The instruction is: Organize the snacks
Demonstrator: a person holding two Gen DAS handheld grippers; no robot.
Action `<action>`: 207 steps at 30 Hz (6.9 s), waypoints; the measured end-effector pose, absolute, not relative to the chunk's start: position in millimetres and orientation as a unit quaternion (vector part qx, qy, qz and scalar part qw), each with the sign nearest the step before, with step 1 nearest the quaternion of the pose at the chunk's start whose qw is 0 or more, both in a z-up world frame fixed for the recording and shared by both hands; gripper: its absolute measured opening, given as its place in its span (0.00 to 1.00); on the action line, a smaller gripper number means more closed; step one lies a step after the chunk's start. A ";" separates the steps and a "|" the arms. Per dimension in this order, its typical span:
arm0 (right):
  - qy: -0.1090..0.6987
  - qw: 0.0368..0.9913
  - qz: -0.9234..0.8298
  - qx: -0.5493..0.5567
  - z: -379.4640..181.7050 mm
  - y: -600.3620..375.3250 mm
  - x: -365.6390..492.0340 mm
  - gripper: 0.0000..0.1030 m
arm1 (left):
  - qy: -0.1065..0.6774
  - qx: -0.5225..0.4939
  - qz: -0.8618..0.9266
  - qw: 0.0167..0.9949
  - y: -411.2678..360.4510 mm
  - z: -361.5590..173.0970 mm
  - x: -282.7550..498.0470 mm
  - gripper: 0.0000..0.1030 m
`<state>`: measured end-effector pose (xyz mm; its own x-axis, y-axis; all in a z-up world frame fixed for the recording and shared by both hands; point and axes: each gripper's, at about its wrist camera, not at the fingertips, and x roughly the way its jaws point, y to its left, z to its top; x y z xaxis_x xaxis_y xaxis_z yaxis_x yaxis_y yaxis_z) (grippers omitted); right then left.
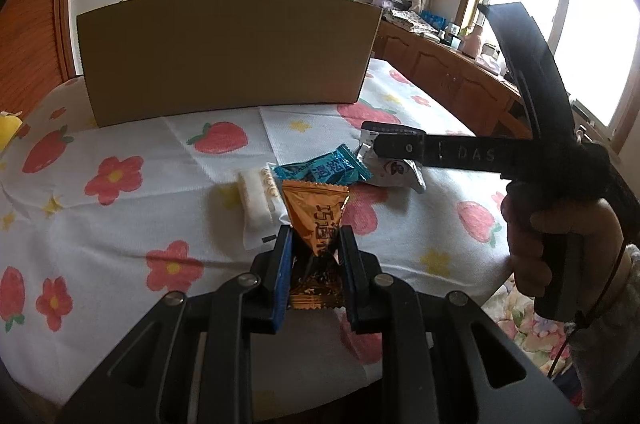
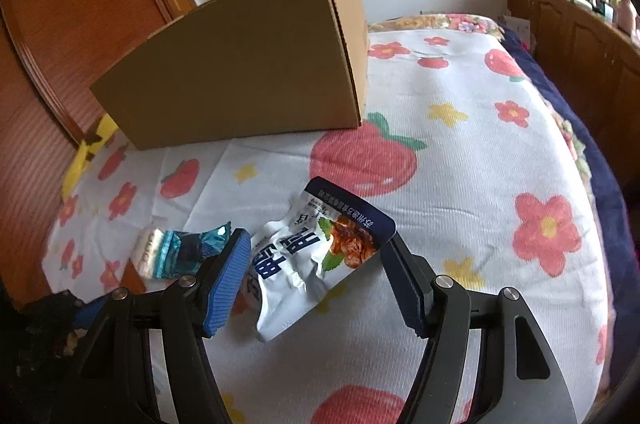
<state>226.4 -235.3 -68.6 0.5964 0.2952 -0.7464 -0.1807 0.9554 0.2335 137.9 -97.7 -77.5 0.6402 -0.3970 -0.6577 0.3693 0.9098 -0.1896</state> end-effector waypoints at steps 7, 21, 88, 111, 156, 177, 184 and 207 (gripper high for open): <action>0.424 0.895 0.131 0.049 -69.7 -231.4 223.4 0.52 | 0.361 -0.018 -0.207 0.909 -93.8 -74.4 135.4 0.19; 0.409 0.900 0.140 0.058 -64.3 -233.8 210.2 0.34 | 0.349 -0.021 -0.203 0.915 -89.5 -66.5 131.6 0.19; 0.395 0.904 0.159 0.037 -53.3 -201.2 212.2 0.53 | 0.290 -0.005 -0.153 0.945 -37.6 -23.2 162.1 0.19; 0.420 0.890 0.174 0.040 -69.5 -186.7 223.6 0.38 | 0.298 -0.026 -0.158 0.941 -24.9 -35.8 168.3 0.19; 0.288 0.934 0.210 0.027 36.2 -191.1 354.5 0.36 | 0.250 0.043 -0.141 0.957 -42.5 38.9 339.7 0.20; 0.304 0.924 0.231 0.006 41.2 -195.6 329.9 0.48 | 0.279 0.059 -0.148 0.947 -61.3 29.4 304.4 0.46; 0.307 0.921 0.240 -0.010 57.4 -195.3 274.7 0.48 | 0.282 0.051 -0.159 0.945 -59.4 32.9 255.1 0.48; 0.406 0.876 0.250 -0.072 -45.8 -170.9 207.4 0.48 | 0.344 0.043 -0.161 0.924 -51.5 -30.3 177.7 0.48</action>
